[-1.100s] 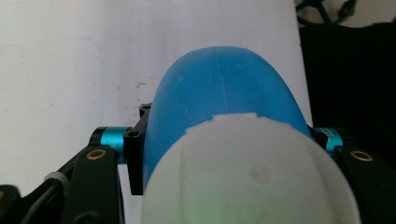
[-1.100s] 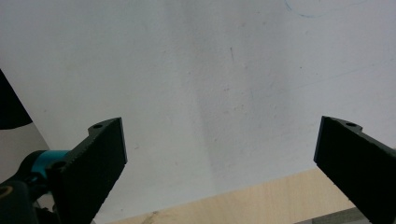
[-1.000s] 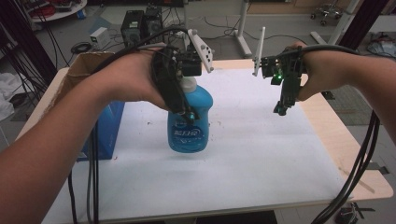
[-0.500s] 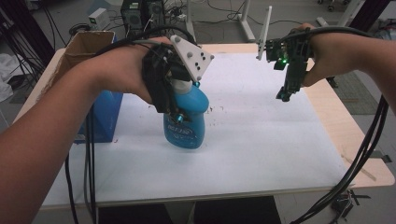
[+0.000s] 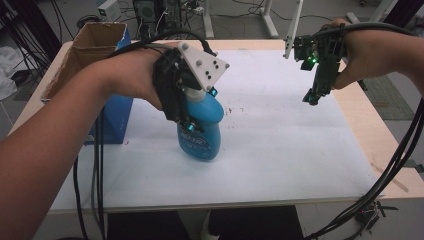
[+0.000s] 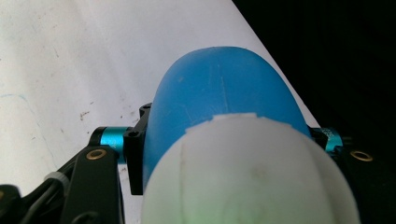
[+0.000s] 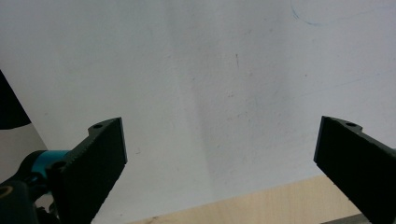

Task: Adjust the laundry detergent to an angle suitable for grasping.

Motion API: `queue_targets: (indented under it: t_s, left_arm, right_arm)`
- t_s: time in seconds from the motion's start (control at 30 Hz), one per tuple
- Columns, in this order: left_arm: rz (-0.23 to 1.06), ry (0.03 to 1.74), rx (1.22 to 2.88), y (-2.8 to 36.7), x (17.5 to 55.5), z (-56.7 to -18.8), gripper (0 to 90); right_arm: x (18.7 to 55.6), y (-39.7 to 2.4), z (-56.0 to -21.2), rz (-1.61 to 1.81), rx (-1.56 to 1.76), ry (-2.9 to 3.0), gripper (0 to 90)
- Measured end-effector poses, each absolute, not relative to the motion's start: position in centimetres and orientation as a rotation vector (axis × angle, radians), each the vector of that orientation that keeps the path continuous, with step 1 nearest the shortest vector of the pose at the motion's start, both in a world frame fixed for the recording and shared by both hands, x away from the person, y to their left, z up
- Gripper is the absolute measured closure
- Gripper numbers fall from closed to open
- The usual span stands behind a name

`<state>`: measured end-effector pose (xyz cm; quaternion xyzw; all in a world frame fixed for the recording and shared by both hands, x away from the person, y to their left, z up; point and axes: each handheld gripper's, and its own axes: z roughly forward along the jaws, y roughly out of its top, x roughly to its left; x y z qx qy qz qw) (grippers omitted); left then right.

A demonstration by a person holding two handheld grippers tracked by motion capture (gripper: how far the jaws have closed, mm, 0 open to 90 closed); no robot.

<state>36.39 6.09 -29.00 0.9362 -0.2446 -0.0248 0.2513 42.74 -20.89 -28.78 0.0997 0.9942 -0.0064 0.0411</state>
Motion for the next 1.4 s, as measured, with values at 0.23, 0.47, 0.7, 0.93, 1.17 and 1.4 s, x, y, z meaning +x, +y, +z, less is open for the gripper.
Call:
queue_targets:
  t_s: [0.23,0.47,0.7,0.93,1.17,1.4]
  left_arm:
    - [-0.098,-0.654,2.556,6.8,36.7,-30.1,38.7]
    - [-0.107,-0.641,2.561,7.1,36.8,-30.9,38.6]
    - [-0.088,-0.652,2.555,7.2,36.6,-31.0,38.6]
    - [-0.09,-0.564,2.58,7.3,36.6,-31.0,38.3]
    - [-0.115,-0.526,2.585,7.4,36.4,-30.7,31.8]
    - [-0.113,-0.507,2.608,7.5,36.4,-30.3,28.6]
  right_arm:
    - [42.9,-20.7,-29.0,-0.014,0.292,3.048,1.7]
    - [43.0,-20.6,-29.2,-0.019,0.298,3.046,1.7]
    - [43.0,-20.6,-29.5,-0.026,0.3,3.051,1.7]
    - [43.0,-20.5,-29.4,-0.019,0.303,3.052,1.7]
    - [43.1,-20.6,-29.4,-0.022,0.311,3.051,1.7]
    - [43.1,-20.6,-29.4,-0.016,0.306,3.049,1.7]
